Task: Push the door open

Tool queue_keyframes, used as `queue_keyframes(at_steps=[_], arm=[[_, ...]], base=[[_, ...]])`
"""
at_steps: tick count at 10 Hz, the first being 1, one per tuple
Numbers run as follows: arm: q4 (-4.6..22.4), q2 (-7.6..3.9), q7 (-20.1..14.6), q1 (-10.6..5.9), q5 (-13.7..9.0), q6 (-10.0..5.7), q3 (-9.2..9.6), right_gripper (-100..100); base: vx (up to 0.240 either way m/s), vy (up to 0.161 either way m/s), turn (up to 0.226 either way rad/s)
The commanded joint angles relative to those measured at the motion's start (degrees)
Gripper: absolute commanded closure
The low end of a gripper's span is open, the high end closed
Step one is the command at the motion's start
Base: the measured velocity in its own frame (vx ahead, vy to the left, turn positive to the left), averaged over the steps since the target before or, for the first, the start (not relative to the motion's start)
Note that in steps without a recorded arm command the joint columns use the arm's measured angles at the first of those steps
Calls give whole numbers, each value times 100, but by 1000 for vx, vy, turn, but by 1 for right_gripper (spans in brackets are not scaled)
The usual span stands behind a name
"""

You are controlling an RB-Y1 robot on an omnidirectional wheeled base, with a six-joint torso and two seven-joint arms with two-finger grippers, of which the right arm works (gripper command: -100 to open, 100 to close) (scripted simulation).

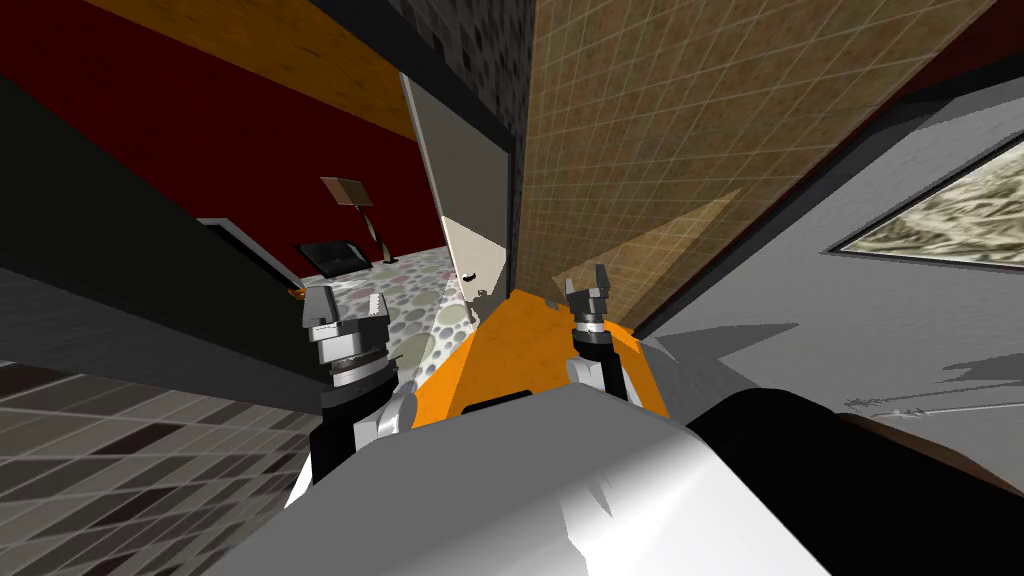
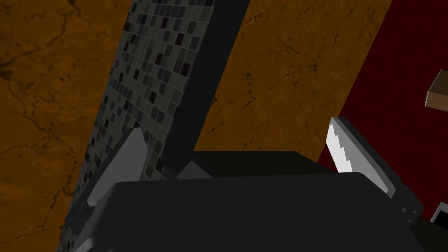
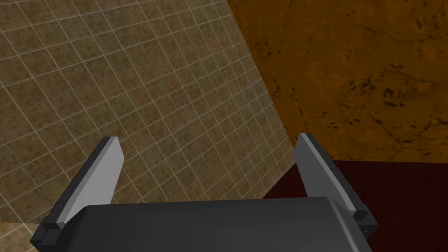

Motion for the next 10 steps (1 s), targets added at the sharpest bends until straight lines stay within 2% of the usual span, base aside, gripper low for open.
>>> queue_keyframes(at_steps=[1, 10], arm=[[204, -72, -3, -79, -13, -55, 95, -100], [1095, -320, -14, -425, -69, -294, 511, -100]], base=[[118, -81, 29], [100, 11, 20]])
